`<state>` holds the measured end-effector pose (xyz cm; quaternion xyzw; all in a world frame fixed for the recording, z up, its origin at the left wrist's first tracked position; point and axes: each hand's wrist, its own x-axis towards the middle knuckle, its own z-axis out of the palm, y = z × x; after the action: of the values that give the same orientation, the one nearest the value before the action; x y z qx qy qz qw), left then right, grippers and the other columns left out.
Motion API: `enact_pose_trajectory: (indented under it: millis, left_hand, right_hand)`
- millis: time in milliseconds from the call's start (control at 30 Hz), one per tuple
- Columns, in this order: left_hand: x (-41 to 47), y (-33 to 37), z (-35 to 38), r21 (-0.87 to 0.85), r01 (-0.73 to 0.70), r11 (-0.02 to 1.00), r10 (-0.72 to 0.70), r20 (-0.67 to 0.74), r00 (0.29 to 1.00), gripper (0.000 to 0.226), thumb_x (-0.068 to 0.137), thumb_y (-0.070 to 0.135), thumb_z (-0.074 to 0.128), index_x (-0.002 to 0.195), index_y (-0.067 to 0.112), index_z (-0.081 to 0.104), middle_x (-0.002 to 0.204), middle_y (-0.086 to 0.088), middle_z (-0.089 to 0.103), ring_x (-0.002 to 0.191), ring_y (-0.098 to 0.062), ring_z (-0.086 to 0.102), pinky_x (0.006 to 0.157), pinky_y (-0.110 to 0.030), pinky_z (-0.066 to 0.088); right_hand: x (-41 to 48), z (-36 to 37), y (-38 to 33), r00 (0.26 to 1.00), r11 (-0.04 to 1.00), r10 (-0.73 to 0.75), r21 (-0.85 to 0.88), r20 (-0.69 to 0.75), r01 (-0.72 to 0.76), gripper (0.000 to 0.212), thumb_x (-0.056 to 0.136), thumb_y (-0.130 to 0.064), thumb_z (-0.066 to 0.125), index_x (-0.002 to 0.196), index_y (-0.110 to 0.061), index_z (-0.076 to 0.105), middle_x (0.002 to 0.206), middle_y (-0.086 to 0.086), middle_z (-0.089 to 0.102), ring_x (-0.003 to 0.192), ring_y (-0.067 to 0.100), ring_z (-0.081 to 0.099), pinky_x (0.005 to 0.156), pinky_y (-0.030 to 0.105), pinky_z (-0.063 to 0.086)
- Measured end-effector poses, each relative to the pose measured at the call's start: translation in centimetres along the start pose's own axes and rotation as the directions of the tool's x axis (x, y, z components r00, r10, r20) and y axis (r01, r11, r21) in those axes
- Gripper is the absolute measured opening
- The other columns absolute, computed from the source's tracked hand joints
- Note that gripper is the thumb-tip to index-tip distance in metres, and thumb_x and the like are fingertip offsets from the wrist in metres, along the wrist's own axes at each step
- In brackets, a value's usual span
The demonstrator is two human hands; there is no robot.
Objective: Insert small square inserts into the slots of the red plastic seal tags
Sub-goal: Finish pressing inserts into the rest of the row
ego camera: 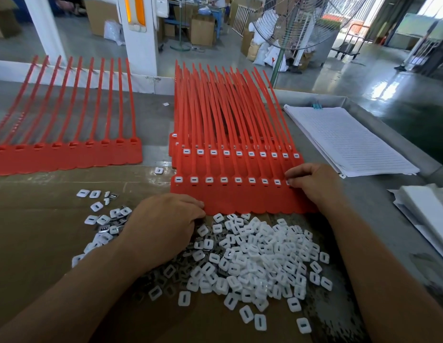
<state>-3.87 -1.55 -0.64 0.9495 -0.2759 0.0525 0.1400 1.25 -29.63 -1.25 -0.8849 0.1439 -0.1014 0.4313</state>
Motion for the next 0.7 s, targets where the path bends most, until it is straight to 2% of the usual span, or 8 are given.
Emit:
enact_pose_trajectory:
  millis: [200, 433, 700]
  left_hand:
    - [0.01, -0.02, 0.2, -0.005, 0.004, 1.0, -0.004, 0.004, 1.0, 0.038, 0.09, 0.02, 0.041, 0.119, 0.036, 0.058, 0.13, 0.024, 0.049, 0.118, 0.005, 0.044, 0.1, -0.018, 0.032]
    - [-0.08, -0.04, 0.22, -0.001, 0.005, 1.0, -0.005, 0.003, 1.0, 0.038, 0.09, 0.021, 0.039, 0.12, 0.037, 0.057, 0.13, 0.026, 0.048, 0.119, 0.006, 0.043, 0.099, -0.017, 0.033]
    - [-0.06, -0.07, 0.17, -0.013, 0.024, 1.0, -0.024, 0.0, 1.0, 0.038, 0.089, 0.019, 0.041, 0.118, 0.036, 0.059, 0.128, 0.025, 0.049, 0.118, 0.006, 0.044, 0.098, -0.017, 0.033]
  right_hand:
    - [0.15, 0.05, -0.01, 1.0, 1.0, 0.009, -0.023, -0.009, -0.009, 0.031, 0.07, -0.003, 0.072, 0.062, -0.031, 0.064, 0.074, -0.014, 0.061, 0.072, 0.001, 0.055, 0.063, 0.018, 0.039]
    - [-0.34, 0.01, 0.33, 0.999, 0.998, -0.04, -0.046, -0.01, 0.039, 0.029, 0.076, -0.005, 0.07, 0.067, -0.032, 0.063, 0.074, -0.014, 0.06, 0.073, 0.003, 0.055, 0.074, 0.025, 0.043]
    - [-0.71, -0.33, 0.44, 0.994, 0.992, -0.11, -0.064, -0.006, 0.109, 0.02, 0.077, -0.007, 0.069, 0.076, -0.027, 0.067, 0.071, -0.015, 0.058, 0.068, -0.002, 0.053, 0.067, 0.017, 0.04]
